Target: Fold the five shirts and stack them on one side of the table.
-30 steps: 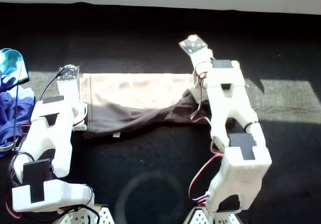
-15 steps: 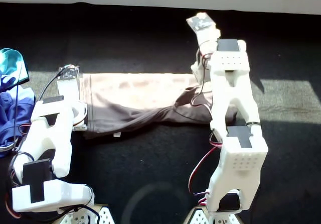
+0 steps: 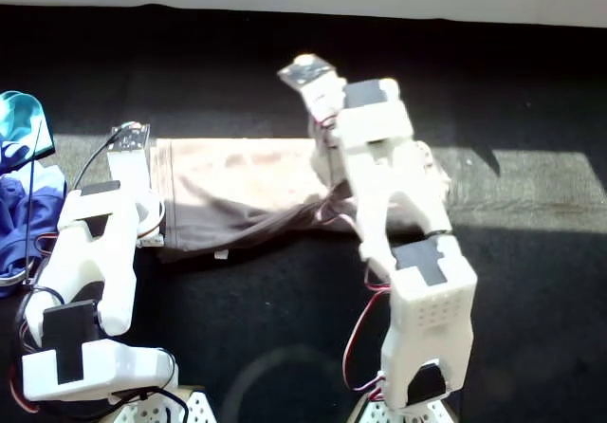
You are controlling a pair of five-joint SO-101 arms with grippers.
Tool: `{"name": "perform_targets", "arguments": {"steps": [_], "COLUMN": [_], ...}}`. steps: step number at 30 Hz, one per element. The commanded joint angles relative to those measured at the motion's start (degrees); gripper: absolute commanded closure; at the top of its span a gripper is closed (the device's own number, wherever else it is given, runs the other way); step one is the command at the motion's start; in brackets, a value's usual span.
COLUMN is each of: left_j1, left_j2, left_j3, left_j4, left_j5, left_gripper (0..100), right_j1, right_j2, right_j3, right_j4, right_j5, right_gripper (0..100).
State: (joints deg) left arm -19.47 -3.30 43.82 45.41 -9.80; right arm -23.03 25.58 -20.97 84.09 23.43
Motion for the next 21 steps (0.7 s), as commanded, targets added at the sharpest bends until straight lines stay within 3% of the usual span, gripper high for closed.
{"name": "perform_targets", "arguments": {"steps": [1, 21], "left_j1": [0.57, 0.48], "left_j2": [0.04, -0.31], "left_j3": [0.13, -0.22], "left_j4": [-0.53, -0.26], "left_j5": [0.44, 0.35], "left_gripper": [99, 99], "right_j1": [-3.21, -8.13], "right_j2": [-0.31, -1.63], "right_j3": [2.42, 9.27], "right_j4": [-4.26, -1.63], "right_j5": [-0.44, -0.35], "right_gripper": [99.3, 99.3]}}
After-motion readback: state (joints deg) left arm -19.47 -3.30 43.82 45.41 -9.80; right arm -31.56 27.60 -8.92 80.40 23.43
